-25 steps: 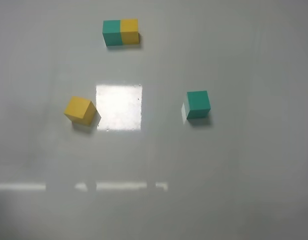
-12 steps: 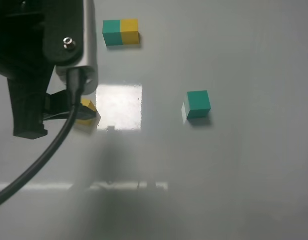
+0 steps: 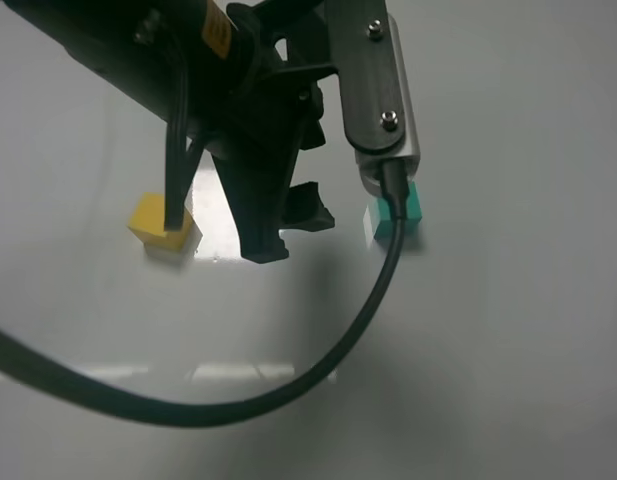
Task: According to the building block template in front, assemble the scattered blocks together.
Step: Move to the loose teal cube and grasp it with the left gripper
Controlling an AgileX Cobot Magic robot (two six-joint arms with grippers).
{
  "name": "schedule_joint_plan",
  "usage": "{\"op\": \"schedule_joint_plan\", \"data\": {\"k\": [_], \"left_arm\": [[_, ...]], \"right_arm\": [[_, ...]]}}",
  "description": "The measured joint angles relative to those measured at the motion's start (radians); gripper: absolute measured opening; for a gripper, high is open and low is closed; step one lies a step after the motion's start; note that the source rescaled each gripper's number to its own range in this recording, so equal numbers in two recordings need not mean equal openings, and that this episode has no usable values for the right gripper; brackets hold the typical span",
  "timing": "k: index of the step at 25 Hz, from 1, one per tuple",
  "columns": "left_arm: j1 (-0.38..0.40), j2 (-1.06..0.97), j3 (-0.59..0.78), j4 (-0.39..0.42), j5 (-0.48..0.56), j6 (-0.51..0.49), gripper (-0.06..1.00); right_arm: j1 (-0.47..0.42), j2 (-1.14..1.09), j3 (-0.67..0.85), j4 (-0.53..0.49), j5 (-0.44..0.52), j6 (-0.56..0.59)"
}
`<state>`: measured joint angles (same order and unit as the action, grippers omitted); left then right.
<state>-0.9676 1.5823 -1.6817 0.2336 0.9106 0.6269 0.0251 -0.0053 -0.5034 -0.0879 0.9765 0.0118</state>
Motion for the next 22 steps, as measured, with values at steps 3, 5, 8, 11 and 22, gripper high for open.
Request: {"op": "schedule_joint_plan", "data": {"k": [3,5,8,11,22], "left_arm": [[0.000,0.039,-0.018,-0.011,-0.043,0.000,0.78],[0.000,0.055,-0.018,-0.025,-0.089,0.000,0.78],[0.000,0.078,-0.018,-0.051,-0.153,0.000,0.78],[0.002,0.102,-0.018,-0.064,-0.193,0.000,0.78],[0.041,0.143,-0.018,-0.108,-0.278,-0.001,0.78]], "right_arm": [[0.000,0.000,0.000,0.000,0.000,0.000],[0.000,0.000,0.000,0.000,0.000,0.000],[0.000,0.000,0.000,0.000,0.000,0.000],[0.000,0.000,0.000,0.000,0.000,0.000],[0.000,0.000,0.000,0.000,0.000,0.000]]}}
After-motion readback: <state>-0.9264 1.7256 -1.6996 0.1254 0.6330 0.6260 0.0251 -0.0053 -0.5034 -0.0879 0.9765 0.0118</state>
